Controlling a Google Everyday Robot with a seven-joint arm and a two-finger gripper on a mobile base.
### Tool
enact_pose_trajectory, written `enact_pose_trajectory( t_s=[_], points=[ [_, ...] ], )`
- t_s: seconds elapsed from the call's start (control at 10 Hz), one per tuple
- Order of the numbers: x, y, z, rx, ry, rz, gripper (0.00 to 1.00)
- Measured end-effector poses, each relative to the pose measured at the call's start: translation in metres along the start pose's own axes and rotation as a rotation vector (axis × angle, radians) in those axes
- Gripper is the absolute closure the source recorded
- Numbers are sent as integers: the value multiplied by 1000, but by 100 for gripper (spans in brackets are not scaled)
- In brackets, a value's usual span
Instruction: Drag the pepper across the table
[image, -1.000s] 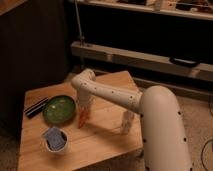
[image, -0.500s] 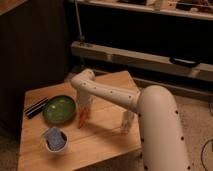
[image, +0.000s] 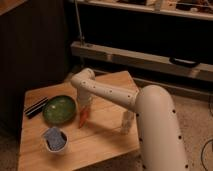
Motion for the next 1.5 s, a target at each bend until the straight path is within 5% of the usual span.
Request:
enact_pose_trajectory(
  t_s=[0.5,1.5],
  points=[
    [5,1,-1,-7,4,-1,74],
    [-8,10,-3,-7,5,-9,74]
  ],
)
